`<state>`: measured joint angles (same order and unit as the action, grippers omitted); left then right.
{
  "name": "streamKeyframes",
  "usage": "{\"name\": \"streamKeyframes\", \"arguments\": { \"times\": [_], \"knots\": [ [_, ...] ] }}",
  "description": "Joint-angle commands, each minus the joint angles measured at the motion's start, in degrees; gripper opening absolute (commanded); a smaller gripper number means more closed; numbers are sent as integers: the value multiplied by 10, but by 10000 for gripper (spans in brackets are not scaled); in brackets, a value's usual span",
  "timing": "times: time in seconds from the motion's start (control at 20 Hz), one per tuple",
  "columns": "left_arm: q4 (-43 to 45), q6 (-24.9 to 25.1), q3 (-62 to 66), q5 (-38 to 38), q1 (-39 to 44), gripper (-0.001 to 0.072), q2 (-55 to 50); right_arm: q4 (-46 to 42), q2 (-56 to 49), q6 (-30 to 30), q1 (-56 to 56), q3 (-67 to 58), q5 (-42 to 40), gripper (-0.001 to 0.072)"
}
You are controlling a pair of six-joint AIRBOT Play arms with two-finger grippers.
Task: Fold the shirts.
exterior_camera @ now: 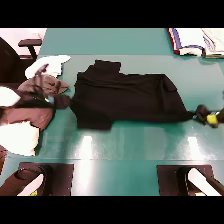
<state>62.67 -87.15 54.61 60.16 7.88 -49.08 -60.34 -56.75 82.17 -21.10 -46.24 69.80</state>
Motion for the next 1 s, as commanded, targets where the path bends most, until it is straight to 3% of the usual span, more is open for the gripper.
{"name": "streamKeyframes", "arguments": {
  "times": [0.0,0.3,0.5,0.75,0.95],
  "knots": [
    [108,-27,183,56,-1,24,52,7,69,0,53,-175,28,13],
    [132,-51,523,56,-1,24,56,1,132,0,89,-505,30,13],
    [132,-89,658,45,-1,23,56,-63,137,3,89,-645,95,13],
    [132,-91,670,39,-1,23,51,-97,74,20,89,-756,192,12],
    [135,-89,536,100,-1,24,16,-67,19,44,92,-666,226,12]
  ]
}}
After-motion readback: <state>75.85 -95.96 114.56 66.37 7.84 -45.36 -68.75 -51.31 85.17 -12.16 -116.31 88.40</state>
